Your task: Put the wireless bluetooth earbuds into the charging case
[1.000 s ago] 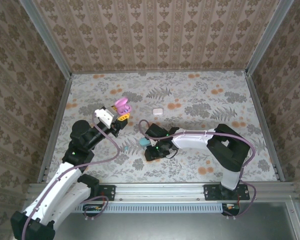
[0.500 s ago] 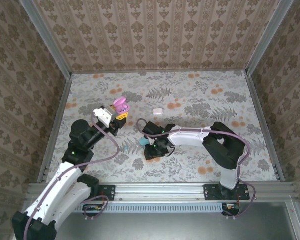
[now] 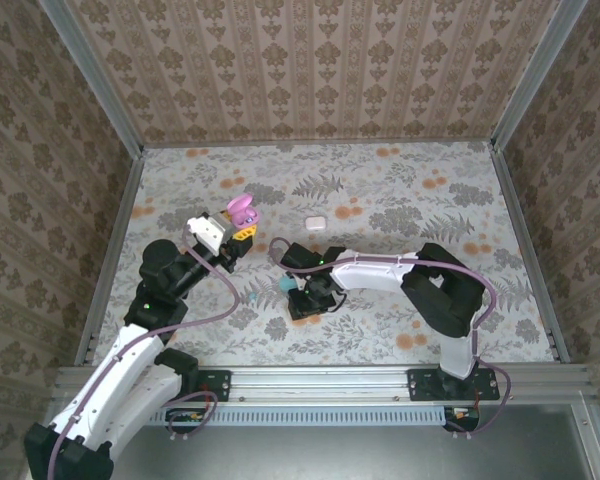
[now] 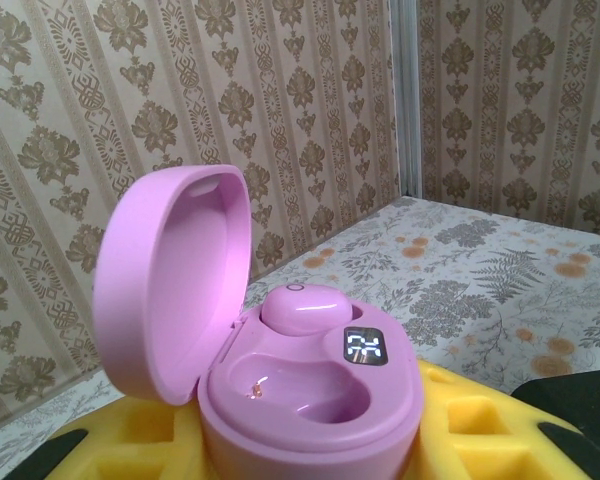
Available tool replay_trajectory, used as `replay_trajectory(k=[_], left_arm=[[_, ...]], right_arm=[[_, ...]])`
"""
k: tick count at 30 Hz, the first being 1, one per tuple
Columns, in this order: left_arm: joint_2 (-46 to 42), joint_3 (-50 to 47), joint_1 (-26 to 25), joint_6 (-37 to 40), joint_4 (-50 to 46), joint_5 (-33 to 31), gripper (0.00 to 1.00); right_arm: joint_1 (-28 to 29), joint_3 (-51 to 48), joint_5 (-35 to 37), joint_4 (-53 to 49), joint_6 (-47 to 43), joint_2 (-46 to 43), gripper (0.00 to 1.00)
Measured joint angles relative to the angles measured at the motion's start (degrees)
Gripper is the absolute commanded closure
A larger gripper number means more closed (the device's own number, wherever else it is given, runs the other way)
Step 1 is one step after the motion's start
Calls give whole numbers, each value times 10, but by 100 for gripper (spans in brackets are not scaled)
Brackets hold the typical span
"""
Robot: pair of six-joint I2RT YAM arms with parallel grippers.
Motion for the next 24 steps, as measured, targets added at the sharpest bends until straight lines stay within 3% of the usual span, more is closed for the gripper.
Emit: replay_trajectory(k=[12, 24], left_arm=[[0, -2, 0, 0, 0, 0, 63], [0, -2, 0, 0, 0, 0, 63]], right_arm=[[6, 18, 8, -2, 0, 12, 68], [6, 27, 11, -10, 0, 17, 74]])
